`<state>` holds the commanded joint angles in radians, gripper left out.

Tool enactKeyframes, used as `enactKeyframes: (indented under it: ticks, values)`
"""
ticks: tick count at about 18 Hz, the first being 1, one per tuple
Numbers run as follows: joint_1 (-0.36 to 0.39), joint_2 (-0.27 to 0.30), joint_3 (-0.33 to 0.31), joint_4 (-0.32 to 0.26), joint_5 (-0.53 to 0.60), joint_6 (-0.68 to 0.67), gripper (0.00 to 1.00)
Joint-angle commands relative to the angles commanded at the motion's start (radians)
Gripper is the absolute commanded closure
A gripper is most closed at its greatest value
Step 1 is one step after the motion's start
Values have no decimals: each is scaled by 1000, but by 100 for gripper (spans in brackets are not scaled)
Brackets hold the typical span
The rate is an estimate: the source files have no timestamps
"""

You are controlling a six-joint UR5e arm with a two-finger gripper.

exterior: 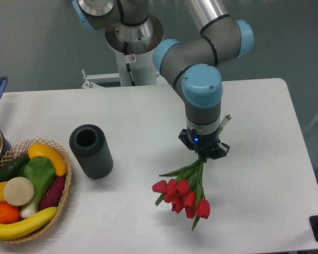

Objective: Insert the flowers into the vase
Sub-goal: 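Hold the red tulip bunch by the stems in the gripper, then carry the tulips toward the dark grey vase, raising the stems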

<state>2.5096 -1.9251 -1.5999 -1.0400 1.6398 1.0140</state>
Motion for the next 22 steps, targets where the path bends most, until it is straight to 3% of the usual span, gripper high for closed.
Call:
enactKeyframes:
  ticks: [12,16,22]
  values:
    - [-6,-12,2,31,-80,3,100]
    - [6,-6,-6,83,-259,-8,100]
    - [14,26,-11,75,-452,-41,100]
